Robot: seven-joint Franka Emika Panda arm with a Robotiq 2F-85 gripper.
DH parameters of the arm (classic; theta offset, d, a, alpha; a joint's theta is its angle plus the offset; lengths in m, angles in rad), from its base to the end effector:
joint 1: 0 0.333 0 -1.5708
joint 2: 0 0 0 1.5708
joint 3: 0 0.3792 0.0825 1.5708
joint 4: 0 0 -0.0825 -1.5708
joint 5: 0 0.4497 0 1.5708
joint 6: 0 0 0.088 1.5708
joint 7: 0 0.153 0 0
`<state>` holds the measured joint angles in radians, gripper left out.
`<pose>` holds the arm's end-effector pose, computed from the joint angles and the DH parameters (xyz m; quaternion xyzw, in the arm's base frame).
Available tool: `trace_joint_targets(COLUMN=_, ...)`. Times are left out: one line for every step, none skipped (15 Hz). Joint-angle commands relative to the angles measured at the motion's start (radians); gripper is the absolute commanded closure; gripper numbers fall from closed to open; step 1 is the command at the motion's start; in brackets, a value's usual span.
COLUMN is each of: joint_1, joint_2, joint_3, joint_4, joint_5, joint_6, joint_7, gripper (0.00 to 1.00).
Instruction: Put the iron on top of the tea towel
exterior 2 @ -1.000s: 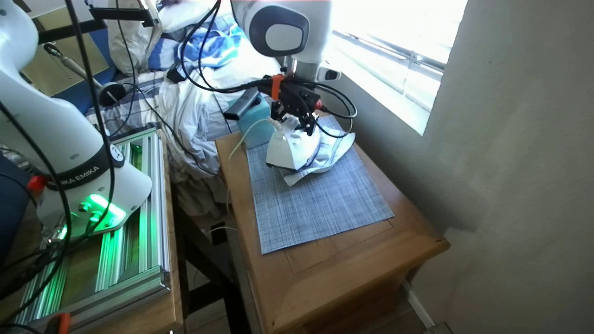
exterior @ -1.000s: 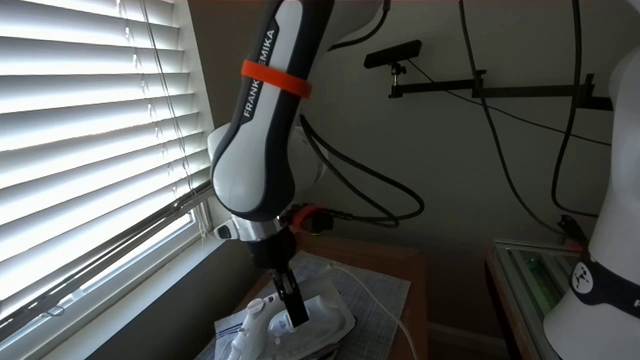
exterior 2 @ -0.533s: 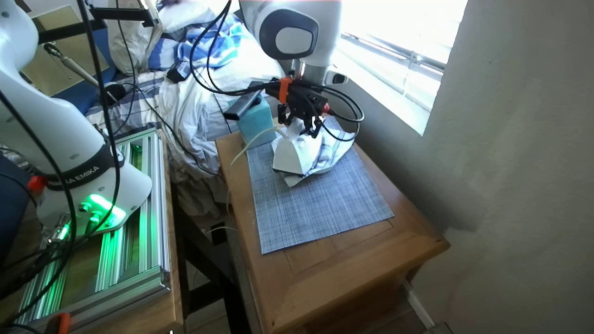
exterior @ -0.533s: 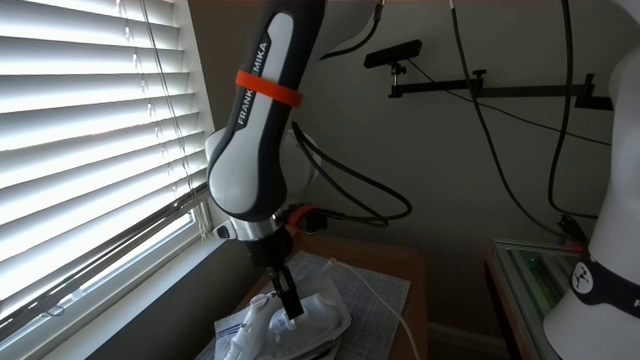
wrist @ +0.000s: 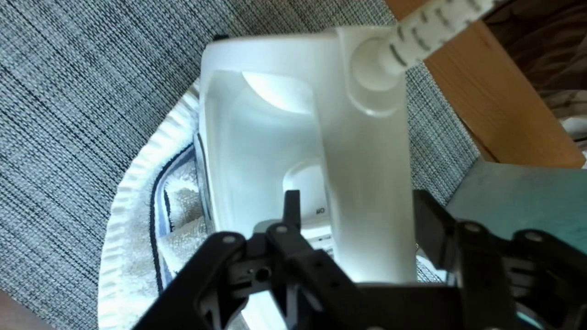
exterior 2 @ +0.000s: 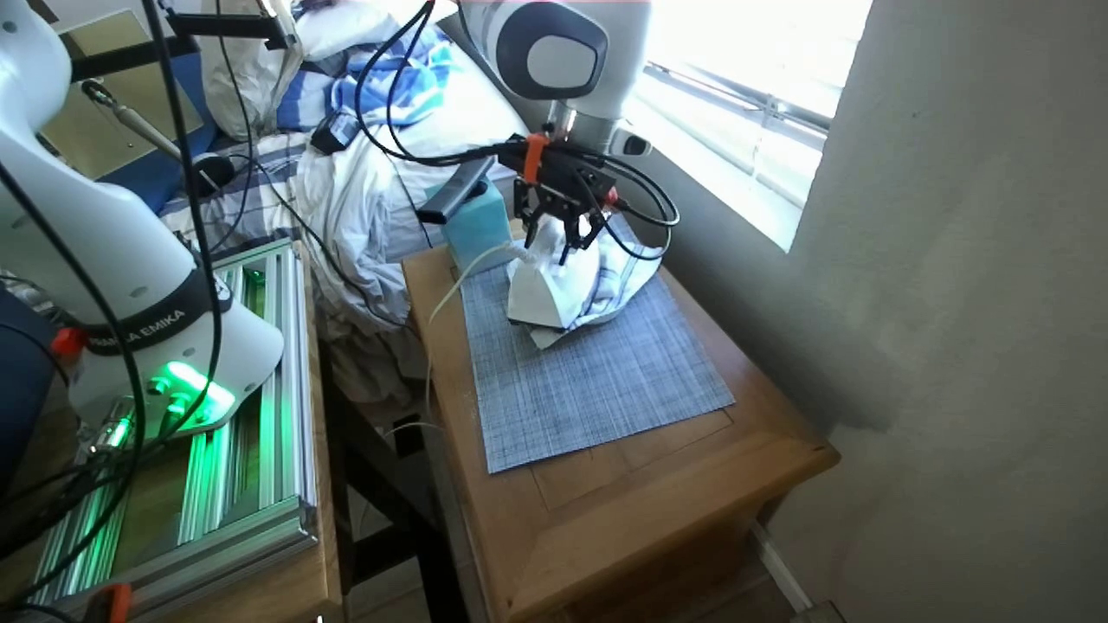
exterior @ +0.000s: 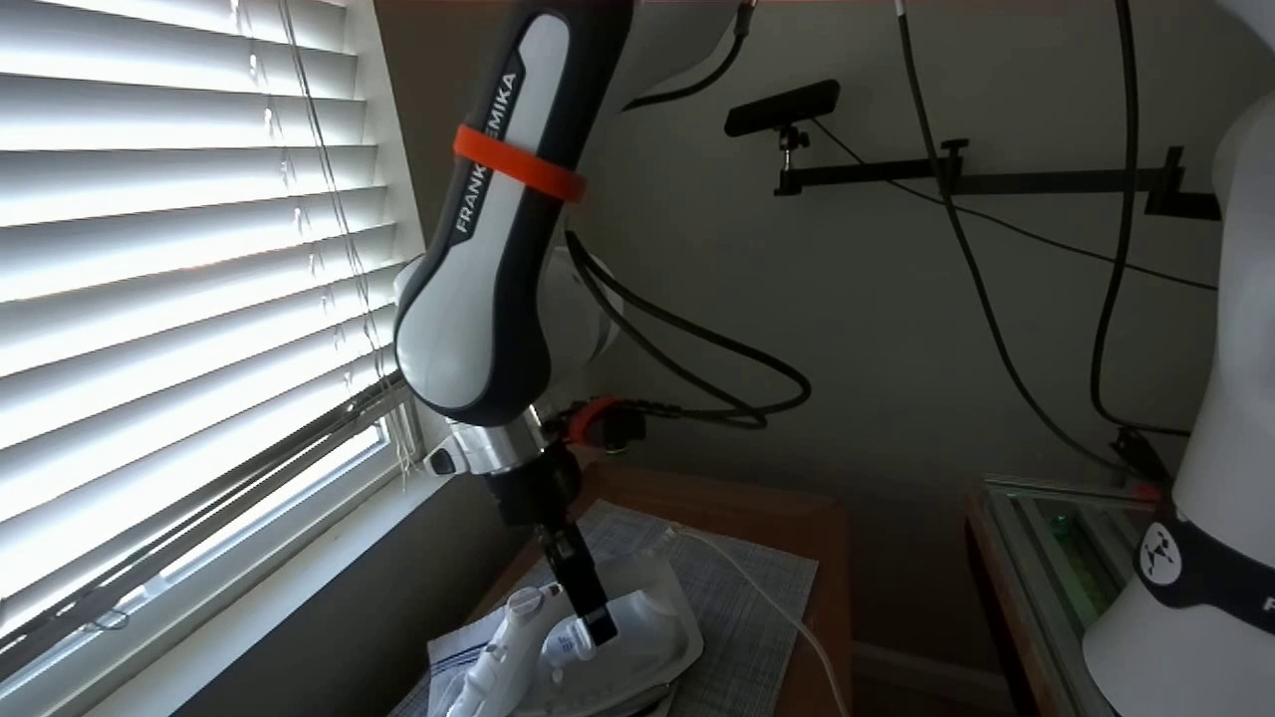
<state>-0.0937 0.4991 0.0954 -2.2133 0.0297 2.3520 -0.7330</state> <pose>0.5451 0.0076 0.0790 -0.9227 -0.3403 0.1551 0.0936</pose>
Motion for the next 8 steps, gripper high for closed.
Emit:
trace_joint_targets(joint_1=0.014, joint_2=-0.055, joint_3=-0.019, joint_4=-0.043, joint_5=-0.044, joint_6=0.028, joint_7=0.066, gripper=0.06)
trace_joint_targets(joint_1=0.014, joint_2=-0.07, joint_3=-0.02, joint_4=-0.059, joint_5=-0.046, joint_6=0.049, joint_7=0.081, gripper=0.01)
trace_joint_targets(joint_1=0.008, joint_2=-0.088, joint_3=-0.016, joint_4=-0.076, joint_5=-0.04, joint_6=0.064, joint_7=0.085, gripper=0.0)
trace_joint_targets(joint_1=0.005, joint_2=-0.117, joint_3=-0.017, joint_4=-0.105, joint_5=-0.035, joint_6=0.107, joint_7=0.1, gripper=0.0)
trace_joint_targets(joint_1=0.002, joint_2=-0.141, joint_3=-0.019, joint_4=-0.134, joint_5=-0.026, joint_6=0.168, joint_7=0.123, gripper=0.0)
trace_joint_targets(joint_1=-0.007, joint_2=-0.172, joint_3=-0.019, joint_4=-0.168, joint_5=-0.012, joint_6=0.225, joint_7=0.142, gripper=0.0)
trace_joint_targets(joint_1=-0.022, joint_2=-0.202, joint_3=-0.016, joint_4=-0.197, joint_5=0.006, joint_6=0.264, joint_7=0.152, gripper=0.0)
trace_joint_targets(joint_1=-0.034, joint_2=-0.229, joint_3=-0.016, joint_4=-0.227, joint_5=0.02, joint_6=0.307, joint_7=0.166, gripper=0.0)
